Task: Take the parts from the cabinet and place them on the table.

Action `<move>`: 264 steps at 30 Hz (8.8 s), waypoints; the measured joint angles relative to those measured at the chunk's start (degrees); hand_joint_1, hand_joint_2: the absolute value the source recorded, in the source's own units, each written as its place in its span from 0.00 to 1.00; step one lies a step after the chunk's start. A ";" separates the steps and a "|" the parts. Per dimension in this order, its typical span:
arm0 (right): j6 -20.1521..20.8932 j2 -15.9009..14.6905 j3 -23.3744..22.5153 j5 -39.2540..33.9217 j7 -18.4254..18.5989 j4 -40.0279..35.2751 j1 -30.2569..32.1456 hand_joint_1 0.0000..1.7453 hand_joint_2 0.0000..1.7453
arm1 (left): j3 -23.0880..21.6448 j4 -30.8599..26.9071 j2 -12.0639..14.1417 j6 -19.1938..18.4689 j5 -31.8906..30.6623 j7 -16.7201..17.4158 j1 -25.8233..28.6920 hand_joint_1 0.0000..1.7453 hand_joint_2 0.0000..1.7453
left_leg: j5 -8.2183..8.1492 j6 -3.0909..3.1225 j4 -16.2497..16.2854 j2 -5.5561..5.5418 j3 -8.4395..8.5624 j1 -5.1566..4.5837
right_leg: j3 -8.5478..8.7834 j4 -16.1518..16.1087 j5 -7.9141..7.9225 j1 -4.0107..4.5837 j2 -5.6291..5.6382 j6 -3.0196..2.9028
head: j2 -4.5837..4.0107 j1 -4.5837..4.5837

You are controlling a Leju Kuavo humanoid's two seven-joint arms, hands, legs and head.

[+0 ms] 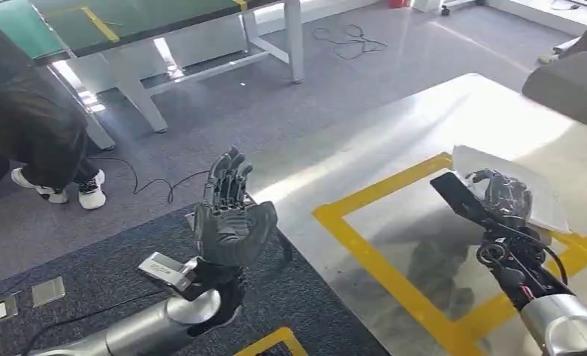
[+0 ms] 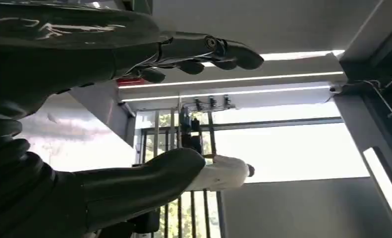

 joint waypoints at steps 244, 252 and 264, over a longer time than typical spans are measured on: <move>4.65 -12.87 2.93 -15.61 -1.38 -80.61 31.82 0.00 0.00 | 1.84 -0.66 0.59 0.24 -4.61 6.58 6.58 0.00 0.00 | -1.23 -0.82 8.47 -1.46 -5.32 0.41 | 4.54 -7.09 2.42 -1.05 -2.05 -1.07 | 0.00 -1.36; 4.98 -12.90 2.95 -15.43 -1.25 -80.67 31.49 0.00 0.00 | 1.84 -0.94 0.53 0.24 -4.98 6.62 6.82 0.00 0.00 | 3.14 0.95 -5.28 0.22 1.94 0.50 | 6.86 -7.06 -0.12 -1.37 -5.86 2.39 | 0.00 -0.26; 5.03 -13.07 3.08 -15.43 -1.22 -80.85 31.55 0.00 0.00 | 1.84 -1.09 0.35 0.22 -5.05 6.64 7.07 0.00 0.00 | 2.54 1.64 -5.13 -9.11 2.55 -0.24 | 3.50 -5.88 2.25 0.06 5.14 -0.24 | 0.00 1.23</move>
